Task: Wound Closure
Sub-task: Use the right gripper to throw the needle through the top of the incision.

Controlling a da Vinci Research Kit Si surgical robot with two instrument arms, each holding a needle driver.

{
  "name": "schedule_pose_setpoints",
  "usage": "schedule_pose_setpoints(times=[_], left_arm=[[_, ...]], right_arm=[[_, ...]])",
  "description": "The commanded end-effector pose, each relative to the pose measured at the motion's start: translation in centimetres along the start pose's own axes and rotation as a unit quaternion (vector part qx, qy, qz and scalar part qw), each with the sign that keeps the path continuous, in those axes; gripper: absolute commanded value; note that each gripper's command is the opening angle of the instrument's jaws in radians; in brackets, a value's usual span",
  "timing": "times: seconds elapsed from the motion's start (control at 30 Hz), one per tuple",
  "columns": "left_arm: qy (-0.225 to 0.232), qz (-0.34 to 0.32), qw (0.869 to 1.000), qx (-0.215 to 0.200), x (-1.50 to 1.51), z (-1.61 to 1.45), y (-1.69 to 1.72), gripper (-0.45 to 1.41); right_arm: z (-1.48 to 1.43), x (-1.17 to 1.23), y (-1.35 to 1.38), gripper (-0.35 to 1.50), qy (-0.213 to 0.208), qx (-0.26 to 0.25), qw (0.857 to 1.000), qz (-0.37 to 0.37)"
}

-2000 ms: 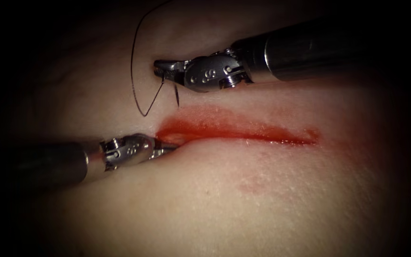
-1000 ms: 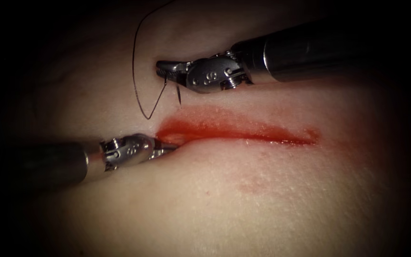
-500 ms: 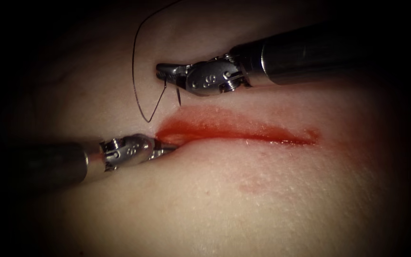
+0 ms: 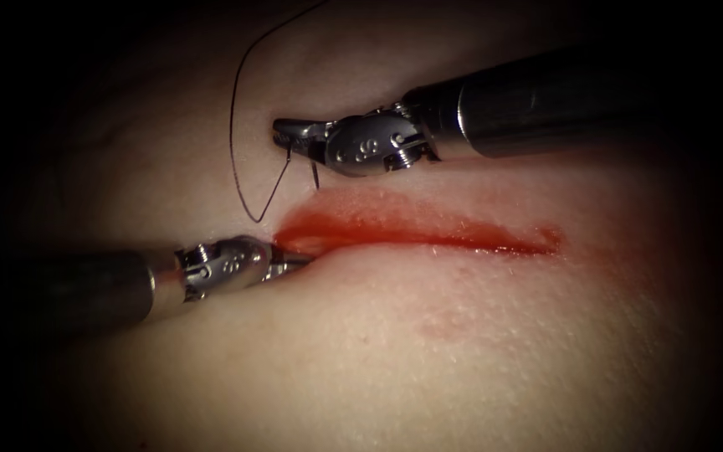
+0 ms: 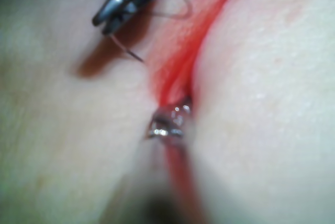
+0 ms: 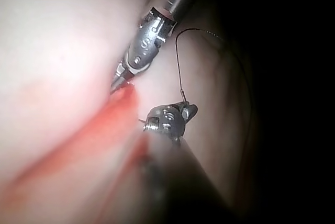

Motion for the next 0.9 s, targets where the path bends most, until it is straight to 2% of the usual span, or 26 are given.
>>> schedule_pose_setpoints(times=[0.03,0.47,0.9], left_arm=[[0.001,0.000,1.000,-0.001,-0.02,0.10,0.01,-0.35],[0.001,0.000,1.000,-0.001,-0.02,0.10,0.00,-0.35],[0.001,0.000,1.000,-0.001,-0.02,0.09,0.00,-0.35]], right_arm=[[0.06,-0.01,-0.07,-0.35,0.000,0.000,1.000,0.004],[0.06,0.00,-0.19,-0.35,-0.001,0.005,1.000,0.016],[0.03,0.01,-0.47,-0.35,-0.004,0.025,0.999,0.035]])
